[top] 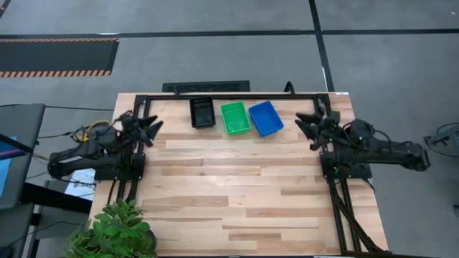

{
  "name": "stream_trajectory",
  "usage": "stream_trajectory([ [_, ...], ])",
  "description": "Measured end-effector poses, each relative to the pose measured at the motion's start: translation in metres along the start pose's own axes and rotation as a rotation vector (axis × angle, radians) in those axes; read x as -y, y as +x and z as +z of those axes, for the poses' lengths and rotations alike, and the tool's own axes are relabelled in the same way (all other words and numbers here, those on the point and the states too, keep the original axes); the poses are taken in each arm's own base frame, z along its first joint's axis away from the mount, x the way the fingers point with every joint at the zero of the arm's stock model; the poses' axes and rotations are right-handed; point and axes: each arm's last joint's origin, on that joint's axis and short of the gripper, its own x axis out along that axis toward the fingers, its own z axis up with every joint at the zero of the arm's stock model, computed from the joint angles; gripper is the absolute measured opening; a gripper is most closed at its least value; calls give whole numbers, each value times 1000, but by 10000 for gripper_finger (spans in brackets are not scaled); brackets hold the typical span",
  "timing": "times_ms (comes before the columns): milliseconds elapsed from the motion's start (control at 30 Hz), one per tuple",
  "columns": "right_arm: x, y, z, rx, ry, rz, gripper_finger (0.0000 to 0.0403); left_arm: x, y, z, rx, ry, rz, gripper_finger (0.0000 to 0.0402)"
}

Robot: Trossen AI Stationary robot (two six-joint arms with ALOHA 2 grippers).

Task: Stack baskets by color
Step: Return to Home Position

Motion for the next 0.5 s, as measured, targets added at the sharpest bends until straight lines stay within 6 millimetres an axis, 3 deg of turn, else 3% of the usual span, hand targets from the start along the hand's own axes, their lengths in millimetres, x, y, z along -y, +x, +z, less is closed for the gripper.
stream_trajectory([
  [333, 16, -30, -71, 7, 32, 103, 177, -14, 20, -54, -125, -1, -21, 265],
  [500, 15, -34, -76, -8, 14, 134, 177, -17, 25, -69, -134, -20, -45, 265],
])
